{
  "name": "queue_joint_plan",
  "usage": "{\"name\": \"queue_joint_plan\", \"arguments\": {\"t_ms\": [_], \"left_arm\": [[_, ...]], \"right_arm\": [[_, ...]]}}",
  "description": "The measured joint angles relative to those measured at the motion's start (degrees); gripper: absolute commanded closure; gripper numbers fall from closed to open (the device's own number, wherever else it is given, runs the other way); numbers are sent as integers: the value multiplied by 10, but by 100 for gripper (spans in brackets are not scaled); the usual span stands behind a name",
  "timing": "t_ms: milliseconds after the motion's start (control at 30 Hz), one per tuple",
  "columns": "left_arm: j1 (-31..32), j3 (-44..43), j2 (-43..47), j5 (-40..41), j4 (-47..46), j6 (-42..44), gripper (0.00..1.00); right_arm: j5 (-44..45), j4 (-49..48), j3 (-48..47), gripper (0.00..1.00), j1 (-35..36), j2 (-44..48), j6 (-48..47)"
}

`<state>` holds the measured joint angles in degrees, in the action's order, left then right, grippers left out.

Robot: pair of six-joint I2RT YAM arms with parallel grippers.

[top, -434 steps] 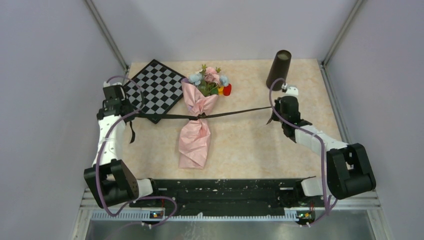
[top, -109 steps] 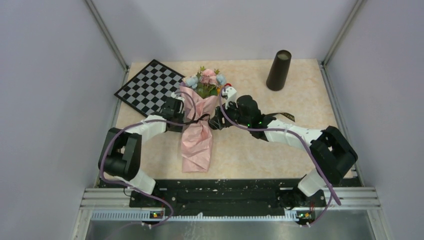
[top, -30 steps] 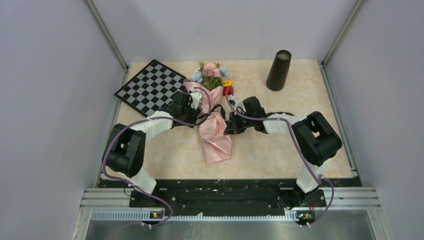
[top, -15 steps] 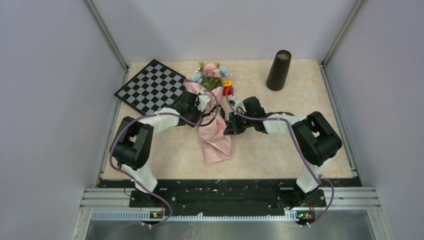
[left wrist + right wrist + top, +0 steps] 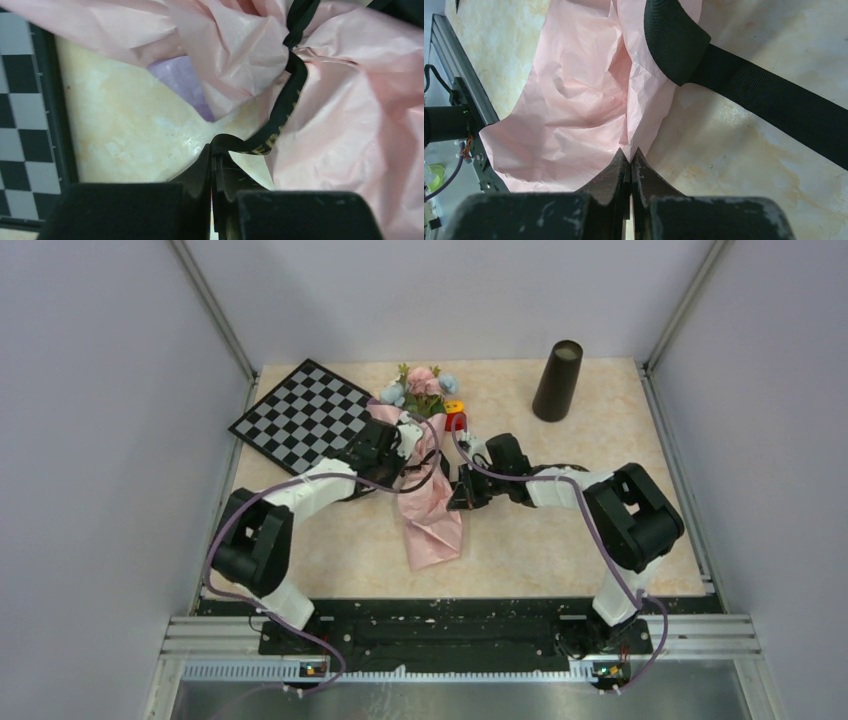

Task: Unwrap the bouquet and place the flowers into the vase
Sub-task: Untie the ribbon from the wrapping paper.

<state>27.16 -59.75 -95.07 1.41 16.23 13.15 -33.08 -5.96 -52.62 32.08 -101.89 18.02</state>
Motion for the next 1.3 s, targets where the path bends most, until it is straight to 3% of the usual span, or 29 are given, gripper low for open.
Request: {"name": "queue_joint_plan", "arguments": {"t_ms": [300, 867, 1167, 1300], "left_arm": [[5, 34, 132, 5, -21, -94, 100], [4, 18, 134, 115, 16, -206, 100], [-9, -4, 131, 109, 56, -227, 100], [-9, -48, 124, 88, 112, -221, 100]], "right_arm": [[1, -3, 5, 100, 1, 0, 0], [80, -13, 21, 100, 42, 1, 6], [85, -21, 32, 100, 45, 3, 15], [84, -10, 32, 77, 47, 19, 10]]}}
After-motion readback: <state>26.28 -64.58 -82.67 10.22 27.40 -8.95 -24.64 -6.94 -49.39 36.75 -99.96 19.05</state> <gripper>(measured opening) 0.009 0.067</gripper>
